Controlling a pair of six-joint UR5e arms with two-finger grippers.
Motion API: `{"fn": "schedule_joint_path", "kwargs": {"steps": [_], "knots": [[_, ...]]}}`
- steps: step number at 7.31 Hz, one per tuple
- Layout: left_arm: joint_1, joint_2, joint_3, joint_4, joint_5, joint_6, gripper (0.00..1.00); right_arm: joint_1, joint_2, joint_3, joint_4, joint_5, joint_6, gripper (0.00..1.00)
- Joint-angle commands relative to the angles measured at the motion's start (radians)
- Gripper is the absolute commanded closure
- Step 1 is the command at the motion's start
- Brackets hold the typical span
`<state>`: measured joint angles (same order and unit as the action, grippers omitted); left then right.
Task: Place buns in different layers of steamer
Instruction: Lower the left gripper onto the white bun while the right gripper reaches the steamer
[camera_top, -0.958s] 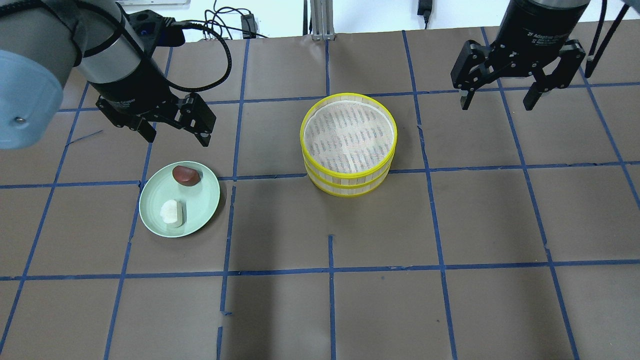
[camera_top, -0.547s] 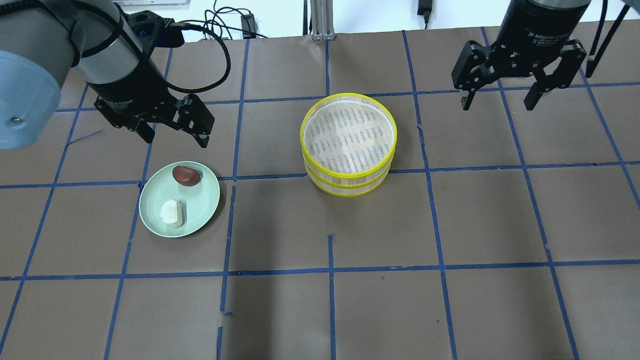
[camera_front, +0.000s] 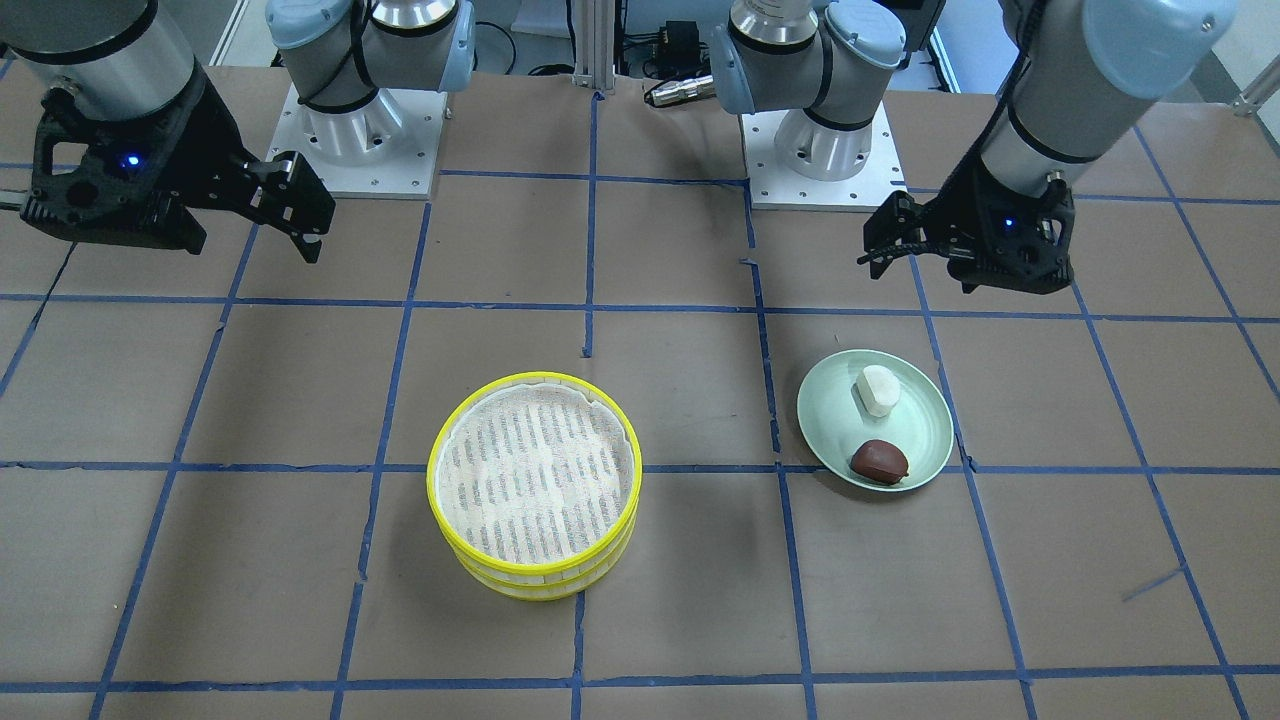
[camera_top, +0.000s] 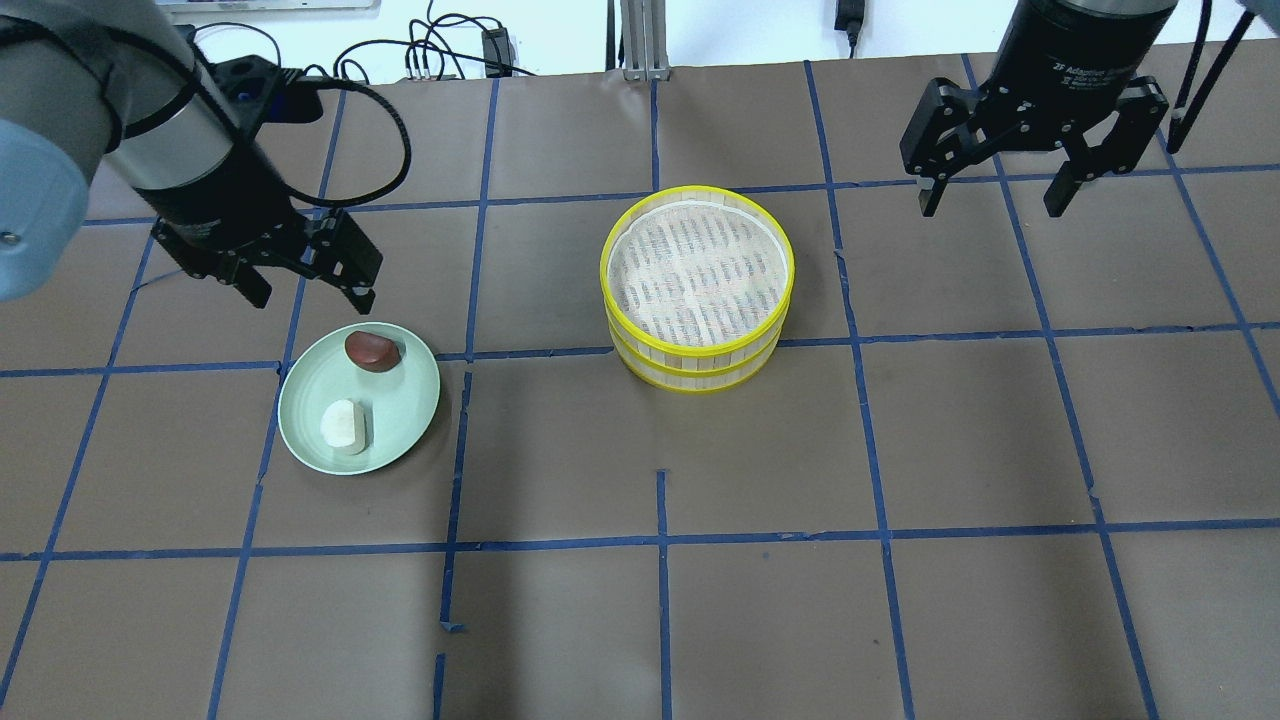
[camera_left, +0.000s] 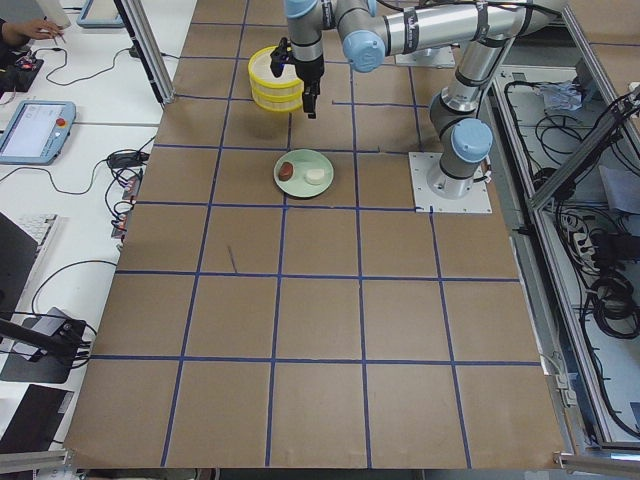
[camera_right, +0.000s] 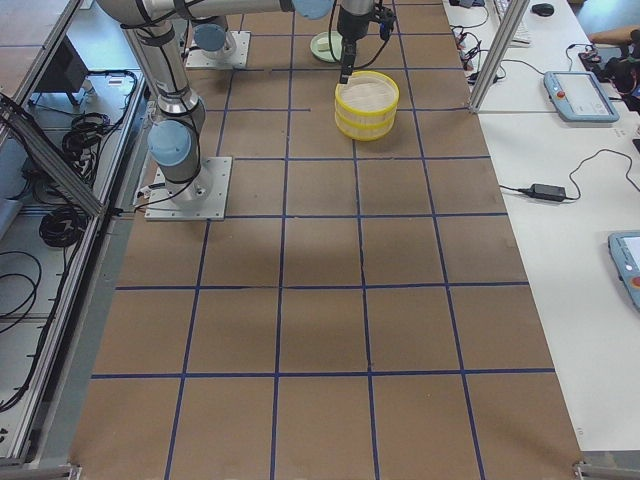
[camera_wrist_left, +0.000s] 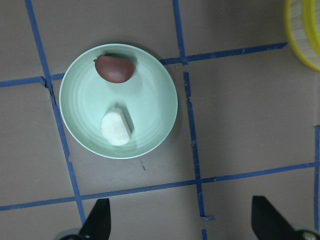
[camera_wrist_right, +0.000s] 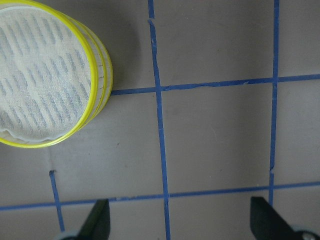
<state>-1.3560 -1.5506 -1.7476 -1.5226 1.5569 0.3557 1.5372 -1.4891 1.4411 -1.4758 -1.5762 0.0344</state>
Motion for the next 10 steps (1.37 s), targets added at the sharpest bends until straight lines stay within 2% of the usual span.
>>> {"fn": "schedule_joint_path", "kwargs": {"steps": [1, 2, 3, 4, 7, 9, 10], "knots": [[0.038, -0.116, -0.033, 0.143, 0.023, 0.062, 0.0, 0.003, 0.076, 0.088, -0.209, 0.007, 0.031, 0.01], [0.038, -0.199, -0.039, 0.227, 0.07, 0.06, 0.0, 0.02, 0.126, 0.117, -0.25, 0.007, 0.03, 0.05], [0.038, -0.273, -0.046, 0.27, 0.084, 0.055, 0.0, 0.064, 0.169, 0.127, -0.34, 0.007, 0.036, 0.05], [0.038, -0.304, -0.064, 0.272, 0.083, 0.048, 0.0, 0.081, 0.2, 0.127, -0.374, 0.007, 0.059, 0.04], [0.04, -0.339, -0.188, 0.367, 0.081, 0.039, 0.01, 0.148, 0.269, 0.136, -0.475, 0.01, 0.137, 0.02], [0.04, -0.336, -0.204, 0.361, 0.086, -0.031, 0.02, 0.165, 0.323, 0.14, -0.538, 0.051, 0.174, 0.01], [0.04, -0.336, -0.223, 0.361, 0.081, -0.043, 0.06, 0.181, 0.335, 0.145, -0.569, 0.051, 0.18, 0.17]]}}
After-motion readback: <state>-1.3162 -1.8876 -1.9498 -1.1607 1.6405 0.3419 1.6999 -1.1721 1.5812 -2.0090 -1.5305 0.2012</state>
